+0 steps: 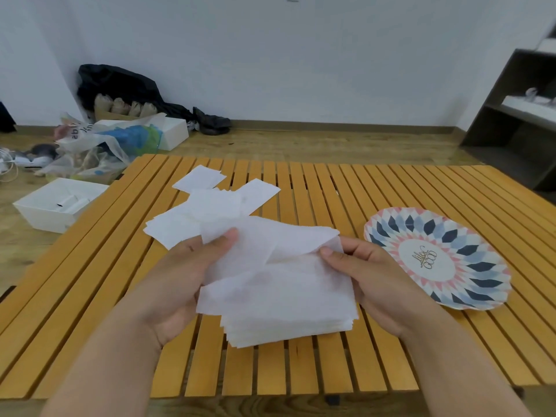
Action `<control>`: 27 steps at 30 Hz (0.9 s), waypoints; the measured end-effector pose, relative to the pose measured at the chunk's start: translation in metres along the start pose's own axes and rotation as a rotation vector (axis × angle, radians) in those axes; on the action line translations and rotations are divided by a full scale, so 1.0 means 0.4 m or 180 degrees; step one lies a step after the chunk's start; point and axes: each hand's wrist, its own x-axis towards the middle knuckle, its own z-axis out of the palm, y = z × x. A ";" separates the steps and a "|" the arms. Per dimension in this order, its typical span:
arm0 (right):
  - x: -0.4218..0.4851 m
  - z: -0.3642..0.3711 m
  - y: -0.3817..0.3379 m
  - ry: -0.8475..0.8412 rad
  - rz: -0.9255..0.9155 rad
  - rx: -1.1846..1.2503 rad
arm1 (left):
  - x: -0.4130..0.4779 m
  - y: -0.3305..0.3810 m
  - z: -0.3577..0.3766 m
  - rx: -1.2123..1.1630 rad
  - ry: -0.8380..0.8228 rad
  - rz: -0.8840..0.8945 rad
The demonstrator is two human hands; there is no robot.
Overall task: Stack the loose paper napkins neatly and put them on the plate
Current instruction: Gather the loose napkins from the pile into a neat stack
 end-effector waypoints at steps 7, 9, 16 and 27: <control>0.004 0.000 0.003 -0.0103 -0.0154 -0.0211 | -0.015 0.016 0.010 0.0287 0.0204 0.0337; 0.007 -0.004 0.003 -0.0225 -0.0196 -0.0003 | -0.017 0.016 0.011 0.0537 0.0175 0.0444; 0.012 -0.013 0.004 -0.0236 -0.0370 0.0677 | -0.028 0.024 0.014 0.1494 -0.0227 0.1002; 0.003 -0.016 -0.011 0.0085 -0.0625 0.0967 | -0.030 0.028 0.005 0.2092 -0.0548 0.1327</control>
